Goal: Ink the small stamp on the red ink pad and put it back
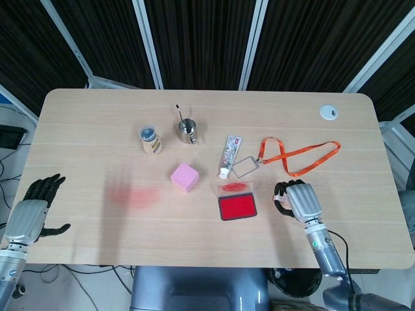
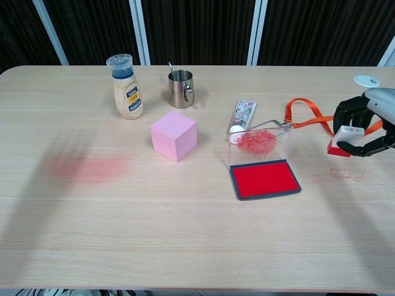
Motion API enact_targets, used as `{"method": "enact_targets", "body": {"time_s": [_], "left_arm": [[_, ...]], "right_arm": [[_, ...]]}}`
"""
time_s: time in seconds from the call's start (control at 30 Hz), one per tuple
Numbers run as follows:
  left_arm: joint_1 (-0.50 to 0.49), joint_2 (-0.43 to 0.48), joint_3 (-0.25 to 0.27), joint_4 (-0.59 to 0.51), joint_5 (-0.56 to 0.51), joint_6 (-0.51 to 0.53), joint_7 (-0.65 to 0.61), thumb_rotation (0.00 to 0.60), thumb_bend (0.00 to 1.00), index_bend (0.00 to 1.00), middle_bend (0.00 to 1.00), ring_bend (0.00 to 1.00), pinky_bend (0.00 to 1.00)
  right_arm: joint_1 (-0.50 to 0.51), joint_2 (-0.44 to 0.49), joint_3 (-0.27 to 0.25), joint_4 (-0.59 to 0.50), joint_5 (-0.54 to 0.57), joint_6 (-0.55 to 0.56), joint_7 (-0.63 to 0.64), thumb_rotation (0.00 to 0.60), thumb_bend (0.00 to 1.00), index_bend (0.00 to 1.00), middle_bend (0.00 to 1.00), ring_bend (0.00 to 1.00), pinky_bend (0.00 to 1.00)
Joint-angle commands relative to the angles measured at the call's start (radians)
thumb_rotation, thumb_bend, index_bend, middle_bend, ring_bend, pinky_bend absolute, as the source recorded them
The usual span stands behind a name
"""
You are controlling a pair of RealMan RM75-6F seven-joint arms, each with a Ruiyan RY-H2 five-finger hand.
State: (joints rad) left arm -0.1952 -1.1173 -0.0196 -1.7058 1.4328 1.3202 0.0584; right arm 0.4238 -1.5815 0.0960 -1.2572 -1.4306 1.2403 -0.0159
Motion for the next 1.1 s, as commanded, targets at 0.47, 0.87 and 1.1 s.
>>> {"method": "enact_targets", "body": {"time_s": [0.47, 0.87, 1.1], "left_arm": [[0.01, -0.023, -0.002, 0.012, 0.006, 0.024, 0.02, 0.6, 0.02, 0.0, 0.0, 0.0, 0.0], [0.007, -0.024, -0.004, 0.01, -0.004, 0.014, 0.021, 0.6, 0.02, 0.0, 0.0, 0.0, 0.0], [0.006, -0.024, -0.004, 0.009, -0.006, 0.01, 0.022, 0.6, 0.02, 0.0, 0.0, 0.0, 0.0]], "right_arm": [[-0.028, -0.101, -0.016, 0.188, 0.014, -0.021, 0.154, 0.6, 0.71, 0.88, 0.7, 0.48, 0.45], [-0.012, -0.153, -0.014, 0.278, 0.007, -0.062, 0.187, 0.6, 0.68, 0.88, 0.67, 0.46, 0.45], [-0.01, -0.159, -0.011, 0.284, 0.01, -0.074, 0.184, 0.6, 0.67, 0.88, 0.67, 0.45, 0.45]]}}
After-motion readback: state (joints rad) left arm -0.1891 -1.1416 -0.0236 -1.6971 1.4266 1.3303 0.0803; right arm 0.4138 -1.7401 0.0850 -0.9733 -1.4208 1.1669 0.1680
